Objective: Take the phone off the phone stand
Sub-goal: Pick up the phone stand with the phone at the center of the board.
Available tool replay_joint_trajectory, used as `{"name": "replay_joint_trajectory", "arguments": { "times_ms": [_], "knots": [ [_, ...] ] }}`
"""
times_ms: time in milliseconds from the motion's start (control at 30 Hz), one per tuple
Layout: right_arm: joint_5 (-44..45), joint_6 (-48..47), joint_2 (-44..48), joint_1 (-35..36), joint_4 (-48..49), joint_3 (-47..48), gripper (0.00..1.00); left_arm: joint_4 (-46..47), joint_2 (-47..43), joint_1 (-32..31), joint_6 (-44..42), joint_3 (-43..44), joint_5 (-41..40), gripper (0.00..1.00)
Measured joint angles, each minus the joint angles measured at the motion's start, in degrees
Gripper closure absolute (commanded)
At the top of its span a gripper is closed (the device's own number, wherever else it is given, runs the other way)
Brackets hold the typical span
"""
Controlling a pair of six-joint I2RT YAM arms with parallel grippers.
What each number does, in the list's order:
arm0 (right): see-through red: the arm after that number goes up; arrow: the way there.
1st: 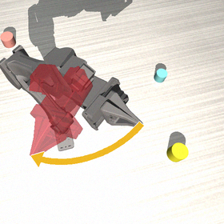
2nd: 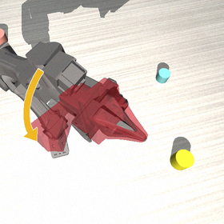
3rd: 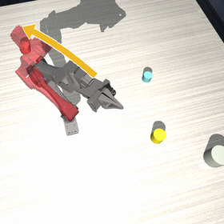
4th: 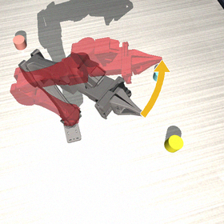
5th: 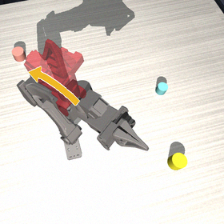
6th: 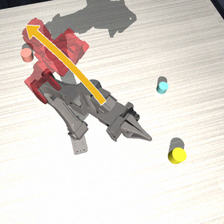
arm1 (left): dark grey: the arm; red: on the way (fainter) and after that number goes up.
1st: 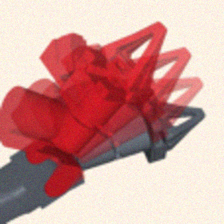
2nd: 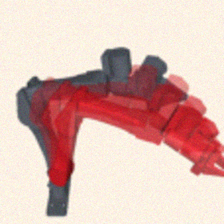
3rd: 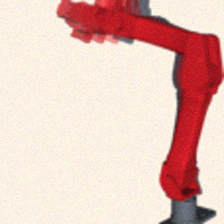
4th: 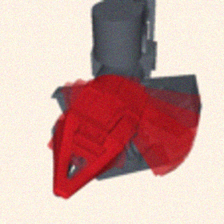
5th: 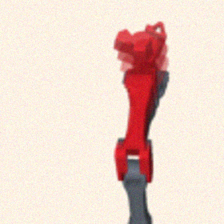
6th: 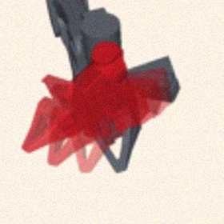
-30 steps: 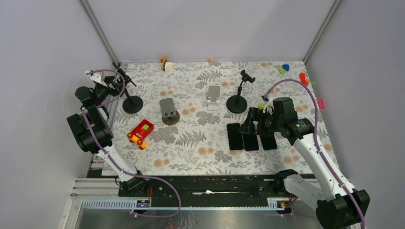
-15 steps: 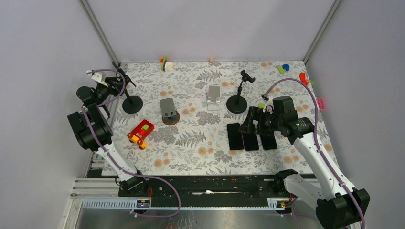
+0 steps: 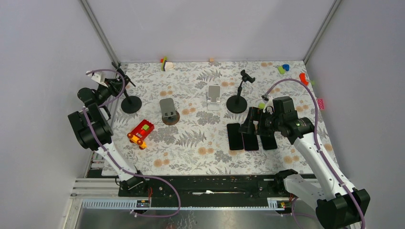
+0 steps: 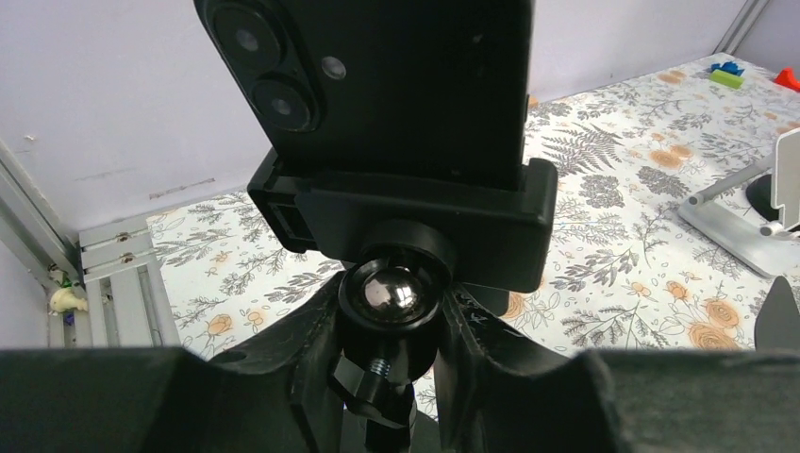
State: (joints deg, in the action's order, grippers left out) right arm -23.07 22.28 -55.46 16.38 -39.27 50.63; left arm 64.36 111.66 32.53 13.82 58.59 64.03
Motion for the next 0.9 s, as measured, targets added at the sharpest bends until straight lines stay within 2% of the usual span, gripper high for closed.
{"name": "replay_joint_trajectory", "arguments": {
  "times_ms": [167, 333, 367, 433, 900],
  "knots": [
    [0.0, 0.0, 0.3, 0.0, -0.2, 0.0, 0.0, 7.3, 1.1, 0.6, 3.7, -2.1, 0.8, 0.87],
    [0.0, 0.0, 0.7, 0.0, -0.3, 0.0, 0.0, 13.1, -1.0, 0.7, 3.1, -7.4, -1.2, 0.88],
    [0.0, 0.0, 0.7, 0.0, -0.3, 0.0, 0.01, 13.2, -1.7, 0.7, 3.0, -8.3, -1.3, 0.89],
    [-0.1, 0.0, 0.7, 0.0, -0.3, 0.0, 0.0, 13.2, -2.5, 0.6, 3.1, -9.6, -1.4, 1.0],
    [-0.1, -0.4, 1.4, 0.0, -0.3, 0.0, 0.0, 11.1, -6.7, -1.3, 10.2, -12.9, -2.7, 1.0]
  ]
}}
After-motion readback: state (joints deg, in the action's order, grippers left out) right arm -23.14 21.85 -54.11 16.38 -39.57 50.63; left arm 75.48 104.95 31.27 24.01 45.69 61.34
